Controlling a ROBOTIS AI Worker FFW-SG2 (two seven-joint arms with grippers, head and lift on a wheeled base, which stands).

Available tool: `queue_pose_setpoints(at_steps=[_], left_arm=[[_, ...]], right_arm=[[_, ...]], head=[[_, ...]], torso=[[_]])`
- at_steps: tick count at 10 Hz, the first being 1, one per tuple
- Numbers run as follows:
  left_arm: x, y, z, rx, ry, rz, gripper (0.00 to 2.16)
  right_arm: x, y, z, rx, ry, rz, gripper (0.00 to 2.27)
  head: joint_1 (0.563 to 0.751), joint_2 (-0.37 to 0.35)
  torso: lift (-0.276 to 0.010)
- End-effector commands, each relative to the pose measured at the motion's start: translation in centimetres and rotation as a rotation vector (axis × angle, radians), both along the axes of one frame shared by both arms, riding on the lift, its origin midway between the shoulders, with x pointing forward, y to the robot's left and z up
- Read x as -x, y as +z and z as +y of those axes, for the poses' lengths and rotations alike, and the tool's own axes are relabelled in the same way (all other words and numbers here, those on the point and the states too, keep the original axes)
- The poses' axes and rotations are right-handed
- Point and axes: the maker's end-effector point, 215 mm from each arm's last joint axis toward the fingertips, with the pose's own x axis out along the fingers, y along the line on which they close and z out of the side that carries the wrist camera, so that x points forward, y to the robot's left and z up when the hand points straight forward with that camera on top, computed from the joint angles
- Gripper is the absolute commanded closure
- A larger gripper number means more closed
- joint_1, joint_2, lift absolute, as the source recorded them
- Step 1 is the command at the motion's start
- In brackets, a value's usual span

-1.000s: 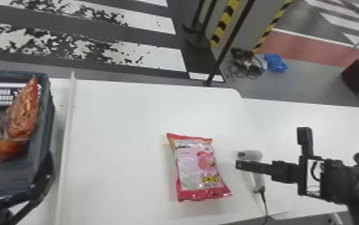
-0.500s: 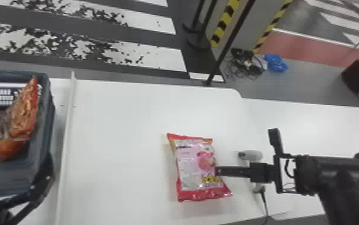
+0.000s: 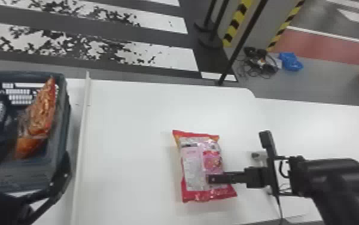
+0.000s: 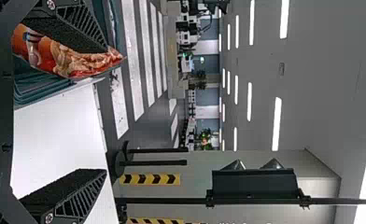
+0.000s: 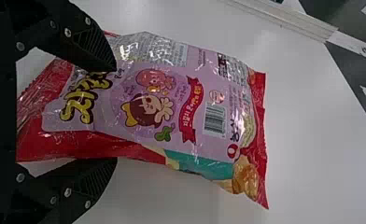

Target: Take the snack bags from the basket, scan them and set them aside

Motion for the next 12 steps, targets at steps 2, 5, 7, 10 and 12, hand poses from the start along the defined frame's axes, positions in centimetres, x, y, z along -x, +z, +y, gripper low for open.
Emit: queue_pose_setpoints(at_steps=[2,5,7,10,12], left_arm=[[0.0,-0.1,0.1,0.0,0.002,0.001,0.08],[-0.1,-0.1,0.0,-0.001,0.0,-0.001,0.08],[-0.1,-0.4,0.1,-0.002,0.002,0.005,0.08],[-0.1,-0.2,0.1,-0.001,0.002,0.001,0.08],[-0.1,-0.5,0.1,-0.004,0.001,0.005,0.08]], right_arm=[[-0.8,0.2,-0.3,0.041,-0.007,-0.083,2.25],[-1.7,4.1,-1.4,0.023,-0.09,-0.161,2.25],[-3.2,9.9,-4.0,-0.083,-0.226,-0.202,2.25],[-7.8,15.9,-12.6,-0.064,-0.445,-0.34,2.25],[-10.6,16.4,-21.4,0.027,-0.624,-0.439,2.25]], head=[[0.695,-0.26],[0.695,-0.273],[0.695,-0.285],[0.695,-0.342],[0.695,-0.35]], torso=[[-0.075],[-0.075],[-0.075],[-0.075],[-0.075]])
